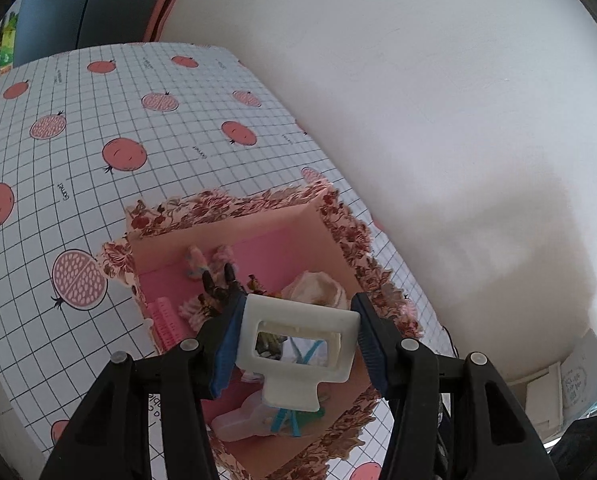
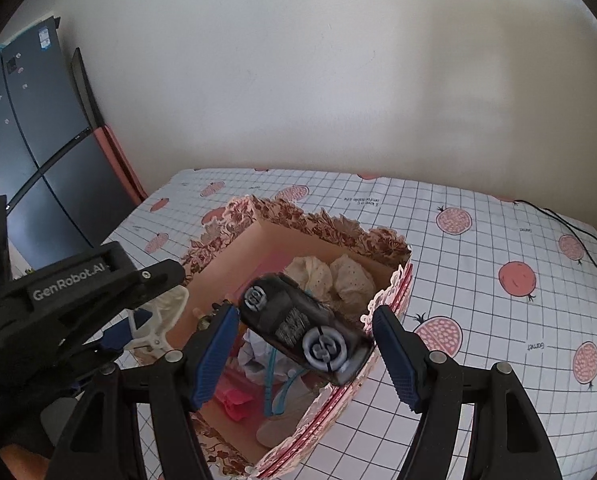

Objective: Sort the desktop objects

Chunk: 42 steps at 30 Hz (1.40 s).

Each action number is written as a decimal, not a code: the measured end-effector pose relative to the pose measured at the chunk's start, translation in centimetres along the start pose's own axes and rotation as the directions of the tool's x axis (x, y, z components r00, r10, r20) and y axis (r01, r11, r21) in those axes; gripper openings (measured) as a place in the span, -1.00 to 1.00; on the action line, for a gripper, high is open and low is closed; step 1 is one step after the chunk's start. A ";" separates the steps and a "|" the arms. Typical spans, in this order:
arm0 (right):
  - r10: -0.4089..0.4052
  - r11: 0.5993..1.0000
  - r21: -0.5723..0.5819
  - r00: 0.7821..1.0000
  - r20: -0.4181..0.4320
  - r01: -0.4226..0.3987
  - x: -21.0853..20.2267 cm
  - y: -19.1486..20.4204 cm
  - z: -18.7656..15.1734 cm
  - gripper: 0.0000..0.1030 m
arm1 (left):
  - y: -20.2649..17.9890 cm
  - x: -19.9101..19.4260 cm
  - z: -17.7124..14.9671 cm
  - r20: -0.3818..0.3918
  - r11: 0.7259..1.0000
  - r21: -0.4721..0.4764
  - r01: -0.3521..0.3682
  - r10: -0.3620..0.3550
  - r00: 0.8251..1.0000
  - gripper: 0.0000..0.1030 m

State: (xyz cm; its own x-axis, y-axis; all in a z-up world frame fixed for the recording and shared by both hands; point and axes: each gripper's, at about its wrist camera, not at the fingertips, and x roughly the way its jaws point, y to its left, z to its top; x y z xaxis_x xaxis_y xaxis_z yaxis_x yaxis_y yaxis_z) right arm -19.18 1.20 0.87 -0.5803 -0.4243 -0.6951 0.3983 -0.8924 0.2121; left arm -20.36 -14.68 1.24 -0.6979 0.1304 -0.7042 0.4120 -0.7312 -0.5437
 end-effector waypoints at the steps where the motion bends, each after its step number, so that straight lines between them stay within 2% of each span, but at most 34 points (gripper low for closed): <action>1: 0.000 1.000 0.001 1.000 -0.002 0.000 0.0 -0.1 0.0 0.41 | 0.0 0.1 0.0 -0.004 1.000 -0.002 -0.002 0.002 1.000 0.10; 4: -0.016 1.000 0.003 1.000 -0.009 0.016 0.1 -0.3 0.0 0.45 | 0.3 0.1 0.1 -0.005 1.000 -0.016 -0.010 0.010 1.000 0.38; 9: -0.019 0.999 0.029 1.000 -0.020 0.020 0.2 -1.0 -0.1 0.45 | 0.2 0.3 0.1 -0.015 1.000 -0.018 -0.020 0.019 1.000 0.41; 11: -0.024 0.999 0.035 0.999 -0.021 0.025 0.2 -1.2 -0.1 0.46 | 0.2 0.5 0.0 -0.026 1.000 -0.016 -0.023 0.022 0.999 0.55; 14: -0.045 0.998 0.048 0.999 -0.024 0.046 0.2 -1.5 -0.1 0.62 | 0.2 0.7 -0.1 -0.034 0.999 -0.018 -0.032 0.031 0.999 0.61; 17: -0.039 0.998 0.052 0.999 -0.026 0.041 0.2 -1.6 0.0 0.66 | 0.0 0.8 -0.2 -0.042 0.999 -0.013 -0.039 0.038 0.998 0.67; 19: -0.048 0.997 0.057 0.999 -0.025 0.049 0.2 -1.7 0.0 0.81 | -0.2 0.8 -0.2 -0.040 0.999 -0.002 -0.049 0.049 0.998 0.67; 20: -0.050 0.997 0.059 0.998 -0.023 0.051 0.2 -1.8 0.1 0.89 | -0.3 0.8 -0.2 -0.038 0.998 0.003 -0.058 0.058 0.998 0.70; 22: -0.046 0.997 0.067 0.999 -0.020 0.047 0.2 -2.0 0.1 0.93 | -0.3 0.8 -0.2 -0.033 0.998 0.006 -0.069 0.069 0.997 0.83; 28: -0.046 0.995 0.083 0.999 -0.020 0.048 -0.1 -2.4 0.1 1.00 | -0.3 0.5 -0.1 -0.012 0.996 0.008 -0.089 0.089 0.996 0.83; 31: -0.053 0.995 0.086 0.998 -0.024 0.054 0.0 -2.5 0.2 1.00 | -0.2 0.3 0.0 0.010 0.993 0.011 -0.121 0.121 0.993 1.00; 37: -0.060 0.995 0.083 0.998 -0.038 0.063 0.2 -2.9 0.2 1.00 | -0.4 0.0 0.0 0.026 0.989 0.021 -0.143 0.143 0.989 1.00; 42: -0.098 0.991 0.083 0.994 -0.048 0.102 -1.4 -3.7 0.3 1.00 | -0.9 0.0 -0.4 0.025 0.986 0.046 -0.161 0.160 0.987 1.00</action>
State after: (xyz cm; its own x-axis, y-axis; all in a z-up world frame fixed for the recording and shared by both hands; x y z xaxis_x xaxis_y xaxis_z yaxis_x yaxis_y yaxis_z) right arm -20.05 5.01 1.29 -0.5822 -0.3266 -0.7446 0.2768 -0.9407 0.1962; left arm -20.46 -13.77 1.52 -0.6379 -0.0050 -0.7701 0.4912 -0.7728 -0.4019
